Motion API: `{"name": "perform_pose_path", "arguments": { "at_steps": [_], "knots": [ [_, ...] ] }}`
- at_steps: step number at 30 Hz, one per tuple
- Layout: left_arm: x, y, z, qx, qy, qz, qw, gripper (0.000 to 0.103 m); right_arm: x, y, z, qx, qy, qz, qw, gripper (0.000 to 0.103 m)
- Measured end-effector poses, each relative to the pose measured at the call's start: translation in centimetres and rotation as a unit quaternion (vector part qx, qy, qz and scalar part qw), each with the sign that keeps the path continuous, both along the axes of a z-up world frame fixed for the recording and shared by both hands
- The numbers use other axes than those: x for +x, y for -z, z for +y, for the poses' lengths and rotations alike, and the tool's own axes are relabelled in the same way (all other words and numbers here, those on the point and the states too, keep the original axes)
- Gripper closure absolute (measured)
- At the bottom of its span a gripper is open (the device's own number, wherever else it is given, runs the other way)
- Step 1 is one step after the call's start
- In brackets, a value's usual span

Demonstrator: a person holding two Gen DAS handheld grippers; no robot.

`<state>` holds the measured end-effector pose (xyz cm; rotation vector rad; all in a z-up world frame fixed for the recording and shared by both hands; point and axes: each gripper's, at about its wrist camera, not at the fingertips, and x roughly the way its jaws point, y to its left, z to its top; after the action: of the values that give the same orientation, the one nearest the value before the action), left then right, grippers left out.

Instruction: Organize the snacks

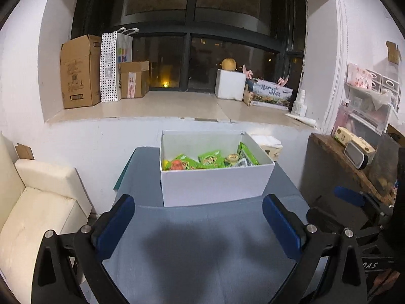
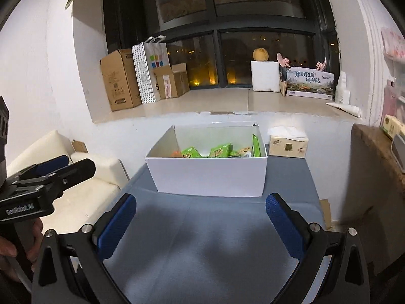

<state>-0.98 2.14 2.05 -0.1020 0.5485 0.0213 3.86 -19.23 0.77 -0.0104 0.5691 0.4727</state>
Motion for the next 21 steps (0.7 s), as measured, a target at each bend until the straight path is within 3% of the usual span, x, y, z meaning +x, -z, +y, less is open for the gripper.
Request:
{"name": "perform_pose_path", "arguments": {
  "at_steps": [10,21],
  "knots": [
    [0.3,1.2,-0.1,-0.004,0.004,0.025,0.9997,0.0,-0.2,-0.1,-0.5,0.0,0.006,-0.001,1.0,0.0],
    [0.4,1.1,-0.2,0.0,0.006,0.026,0.9996,0.0,0.1,-0.2,-0.9,0.009,0.011,0.009,1.0,0.0]
  ]
}}
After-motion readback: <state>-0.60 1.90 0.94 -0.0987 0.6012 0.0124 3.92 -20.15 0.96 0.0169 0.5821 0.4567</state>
